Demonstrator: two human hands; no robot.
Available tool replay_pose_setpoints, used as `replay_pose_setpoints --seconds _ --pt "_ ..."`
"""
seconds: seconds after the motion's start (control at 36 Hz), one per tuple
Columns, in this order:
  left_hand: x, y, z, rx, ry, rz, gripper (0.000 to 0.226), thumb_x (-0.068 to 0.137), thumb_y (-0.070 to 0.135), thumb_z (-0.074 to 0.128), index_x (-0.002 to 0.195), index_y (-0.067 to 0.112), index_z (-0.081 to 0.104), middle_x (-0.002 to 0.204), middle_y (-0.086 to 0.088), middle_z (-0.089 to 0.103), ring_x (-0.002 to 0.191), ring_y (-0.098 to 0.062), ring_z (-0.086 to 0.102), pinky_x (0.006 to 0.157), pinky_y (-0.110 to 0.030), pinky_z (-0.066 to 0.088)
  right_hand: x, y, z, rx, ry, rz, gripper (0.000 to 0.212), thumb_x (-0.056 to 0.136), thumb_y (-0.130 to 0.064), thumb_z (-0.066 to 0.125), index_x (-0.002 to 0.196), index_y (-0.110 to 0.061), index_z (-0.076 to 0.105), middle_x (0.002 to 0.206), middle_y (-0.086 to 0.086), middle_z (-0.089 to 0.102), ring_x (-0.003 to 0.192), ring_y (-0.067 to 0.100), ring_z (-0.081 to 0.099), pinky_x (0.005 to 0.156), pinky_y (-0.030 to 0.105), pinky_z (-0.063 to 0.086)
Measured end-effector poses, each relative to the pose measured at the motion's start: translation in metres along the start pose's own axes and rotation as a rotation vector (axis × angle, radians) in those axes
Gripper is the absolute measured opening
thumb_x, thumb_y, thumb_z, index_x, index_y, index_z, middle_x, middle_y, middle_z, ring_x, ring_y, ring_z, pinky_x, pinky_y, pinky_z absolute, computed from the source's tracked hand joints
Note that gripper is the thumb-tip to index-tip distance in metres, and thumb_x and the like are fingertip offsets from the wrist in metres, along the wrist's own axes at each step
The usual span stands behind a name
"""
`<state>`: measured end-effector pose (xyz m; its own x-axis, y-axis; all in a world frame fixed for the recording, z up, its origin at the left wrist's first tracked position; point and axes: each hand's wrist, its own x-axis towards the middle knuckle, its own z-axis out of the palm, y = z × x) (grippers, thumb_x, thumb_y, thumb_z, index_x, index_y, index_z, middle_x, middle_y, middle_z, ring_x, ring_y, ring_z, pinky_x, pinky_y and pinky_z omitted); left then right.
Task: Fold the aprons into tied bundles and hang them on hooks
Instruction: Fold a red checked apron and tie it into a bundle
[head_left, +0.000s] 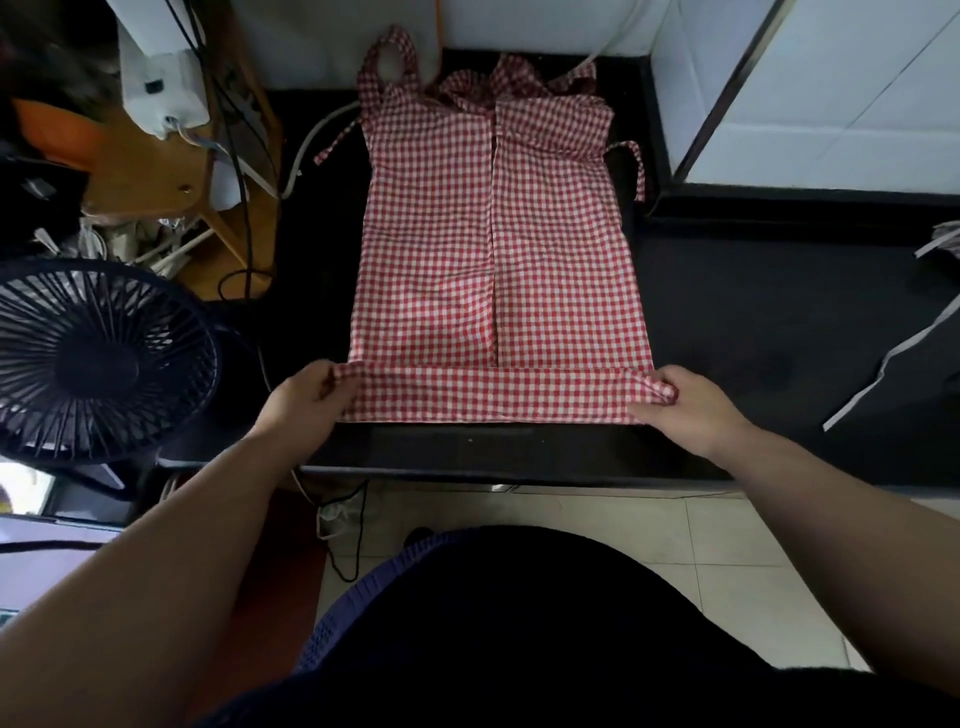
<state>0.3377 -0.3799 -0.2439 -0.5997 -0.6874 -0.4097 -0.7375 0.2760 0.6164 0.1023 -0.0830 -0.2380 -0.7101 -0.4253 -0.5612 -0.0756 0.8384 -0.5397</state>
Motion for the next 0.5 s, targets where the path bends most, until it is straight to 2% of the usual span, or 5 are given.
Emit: replay_pose_setpoints --seconds 0.11,0.22,0.39,0.44,0.5 --pt "-0.002 0.0 0.012 0.07 0.102 -0.081 0.026 0.099 0.039 0.045 0.099 0.014 0.052 0.083 0.0 0.055 0.076 -0.021 0.051 0.059 -0.034 0.033 0.006 0.003 0.003 -0.072 0.067 0.017 0.015 0.094 -0.029 0.056 0.102 -0.018 0.052 0.098 -0.001 0.059 0.092 0.019 0.058 0.082 0.037 0.049" --pt "-0.006 -0.003 0.023 0.203 0.198 -0.167 0.034 0.1 0.044 0.038 0.101 0.012 0.048 0.085 -0.006 0.053 0.078 -0.028 0.048 0.065 -0.037 0.037 0.012 -0.001 0.009 -0.226 0.131 0.042 0.021 0.098 -0.04 0.044 0.092 -0.02 0.048 0.083 -0.004 0.056 0.085 0.023 0.059 0.091 0.048 0.046" --pt "0.0 0.001 0.025 0.291 0.23 -0.193 0.037 0.099 0.047 0.039 0.103 0.011 0.05 0.087 -0.009 0.057 0.073 -0.025 0.048 0.058 -0.034 0.033 0.021 -0.005 0.015 -0.383 0.204 0.066 0.026 0.099 -0.042 0.038 0.092 -0.018 0.045 0.078 -0.002 0.058 0.077 0.023 0.059 0.092 0.046 0.041" --pt "0.002 0.004 0.024 0.328 0.251 -0.177 0.035 0.098 0.043 0.045 0.106 0.009 0.049 0.096 -0.013 0.057 0.083 -0.031 0.052 0.062 -0.037 0.037 0.019 -0.008 0.015 -0.469 0.259 0.046 0.025 0.099 -0.041 0.04 0.094 -0.017 0.044 0.083 0.0 0.059 0.079 0.024 0.059 0.084 0.041 0.042" --pt "0.004 0.001 0.023 0.33 0.297 -0.049 0.028 0.095 0.03 0.054 0.111 0.007 0.052 0.112 -0.016 0.053 0.104 -0.035 0.05 0.076 -0.044 0.042 0.018 -0.009 0.014 -0.575 0.339 -0.065 0.02 0.097 -0.036 0.045 0.096 -0.017 0.048 0.096 0.005 0.058 0.089 0.025 0.056 0.081 0.04 0.042"
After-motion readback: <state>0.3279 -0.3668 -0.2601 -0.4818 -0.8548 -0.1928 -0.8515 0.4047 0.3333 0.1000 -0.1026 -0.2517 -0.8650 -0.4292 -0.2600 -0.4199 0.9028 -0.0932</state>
